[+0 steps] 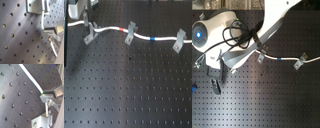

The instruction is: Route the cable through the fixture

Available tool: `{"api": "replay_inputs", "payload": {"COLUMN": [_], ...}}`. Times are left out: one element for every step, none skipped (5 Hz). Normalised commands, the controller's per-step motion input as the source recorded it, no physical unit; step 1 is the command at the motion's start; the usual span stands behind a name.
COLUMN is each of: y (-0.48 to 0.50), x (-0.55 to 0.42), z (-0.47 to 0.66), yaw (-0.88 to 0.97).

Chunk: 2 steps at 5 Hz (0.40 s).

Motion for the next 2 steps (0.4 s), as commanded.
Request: {"api": "replay_inputs", "payload": {"y": [-0.152,0.002], "x": [-0.139,-0.017], "z": [0.0,-0.1], "yaw": [0.0,0.0]}}
